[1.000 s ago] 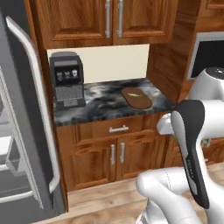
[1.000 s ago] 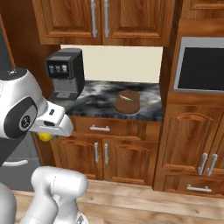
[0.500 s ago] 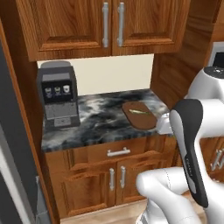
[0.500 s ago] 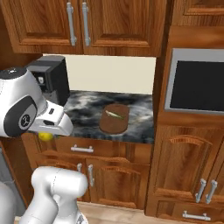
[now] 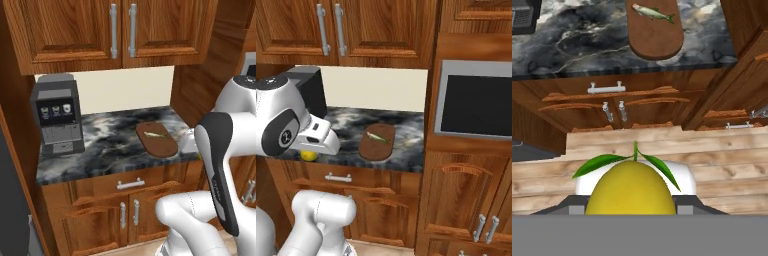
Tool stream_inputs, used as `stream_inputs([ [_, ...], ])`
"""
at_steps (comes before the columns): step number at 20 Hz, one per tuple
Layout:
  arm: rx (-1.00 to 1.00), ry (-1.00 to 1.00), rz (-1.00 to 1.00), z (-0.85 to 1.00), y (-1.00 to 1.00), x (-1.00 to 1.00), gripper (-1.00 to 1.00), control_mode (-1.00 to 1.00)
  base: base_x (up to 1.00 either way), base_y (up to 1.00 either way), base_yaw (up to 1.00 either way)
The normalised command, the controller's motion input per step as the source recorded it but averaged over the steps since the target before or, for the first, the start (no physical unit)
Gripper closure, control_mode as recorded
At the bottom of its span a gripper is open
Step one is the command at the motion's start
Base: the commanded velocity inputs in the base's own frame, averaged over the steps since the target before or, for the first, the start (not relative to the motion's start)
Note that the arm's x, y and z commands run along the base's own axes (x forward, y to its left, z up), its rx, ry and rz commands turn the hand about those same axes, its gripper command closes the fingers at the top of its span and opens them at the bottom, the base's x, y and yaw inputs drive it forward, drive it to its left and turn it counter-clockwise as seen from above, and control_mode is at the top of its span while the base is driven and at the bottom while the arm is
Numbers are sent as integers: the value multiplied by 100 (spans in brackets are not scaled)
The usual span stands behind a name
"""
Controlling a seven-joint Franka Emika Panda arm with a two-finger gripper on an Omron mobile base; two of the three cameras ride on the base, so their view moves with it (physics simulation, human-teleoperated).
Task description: Retrieve a lemon from the fridge and place it on the cutting board with the fish.
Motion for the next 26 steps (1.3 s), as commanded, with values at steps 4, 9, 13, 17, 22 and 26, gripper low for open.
stream_inputs([
  [4,0,0,0,0,0,0,100,100,44,-17,-4],
  [9,0,0,0,0,0,0,100,100,57,-43,-3],
  [13,0,0,0,0,0,0,100,100,40,-27,-3],
  [17,0,0,0,0,0,0,100,100,21,-3,-2],
  [22,0,0,0,0,0,0,100,100,15,0,0],
  [26,0,0,0,0,0,0,100,100,21,4,0],
])
